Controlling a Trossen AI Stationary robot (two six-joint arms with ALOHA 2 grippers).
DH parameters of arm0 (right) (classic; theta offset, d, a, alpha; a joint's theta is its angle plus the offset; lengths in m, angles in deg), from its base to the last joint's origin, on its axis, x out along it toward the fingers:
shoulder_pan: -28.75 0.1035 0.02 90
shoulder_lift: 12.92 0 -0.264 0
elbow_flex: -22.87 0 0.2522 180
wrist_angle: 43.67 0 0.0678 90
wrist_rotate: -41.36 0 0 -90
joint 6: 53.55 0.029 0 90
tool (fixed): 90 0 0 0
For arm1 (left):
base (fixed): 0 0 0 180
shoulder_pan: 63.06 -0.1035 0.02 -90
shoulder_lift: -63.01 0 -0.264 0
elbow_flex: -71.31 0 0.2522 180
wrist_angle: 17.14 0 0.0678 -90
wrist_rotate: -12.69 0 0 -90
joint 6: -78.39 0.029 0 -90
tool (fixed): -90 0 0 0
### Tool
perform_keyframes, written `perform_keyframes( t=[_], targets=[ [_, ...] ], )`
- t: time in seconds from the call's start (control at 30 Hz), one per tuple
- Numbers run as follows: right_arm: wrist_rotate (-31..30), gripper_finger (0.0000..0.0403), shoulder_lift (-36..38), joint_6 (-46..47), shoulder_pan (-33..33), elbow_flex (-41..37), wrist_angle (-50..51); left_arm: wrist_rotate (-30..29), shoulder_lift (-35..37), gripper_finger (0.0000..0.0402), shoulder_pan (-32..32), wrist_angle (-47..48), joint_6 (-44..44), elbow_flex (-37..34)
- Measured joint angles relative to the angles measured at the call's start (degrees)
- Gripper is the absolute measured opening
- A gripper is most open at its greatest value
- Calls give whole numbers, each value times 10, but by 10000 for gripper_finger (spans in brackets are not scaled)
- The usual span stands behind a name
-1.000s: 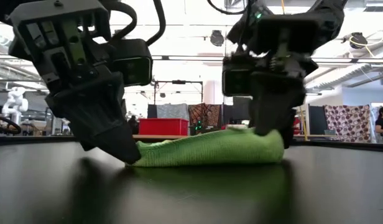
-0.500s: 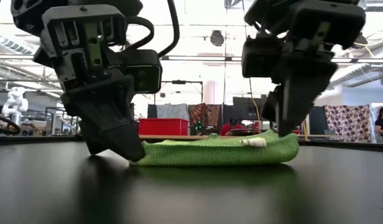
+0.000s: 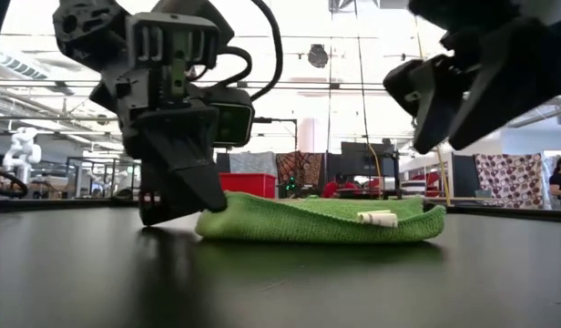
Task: Roll towel
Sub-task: Roll the green towel
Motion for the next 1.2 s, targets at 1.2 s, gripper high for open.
perform_keyframes(
  t=[1.2],
  targets=[
    [-136, 207, -116, -16, 61, 0, -80, -7, 0, 0, -28, 11, -45, 0]
  ],
)
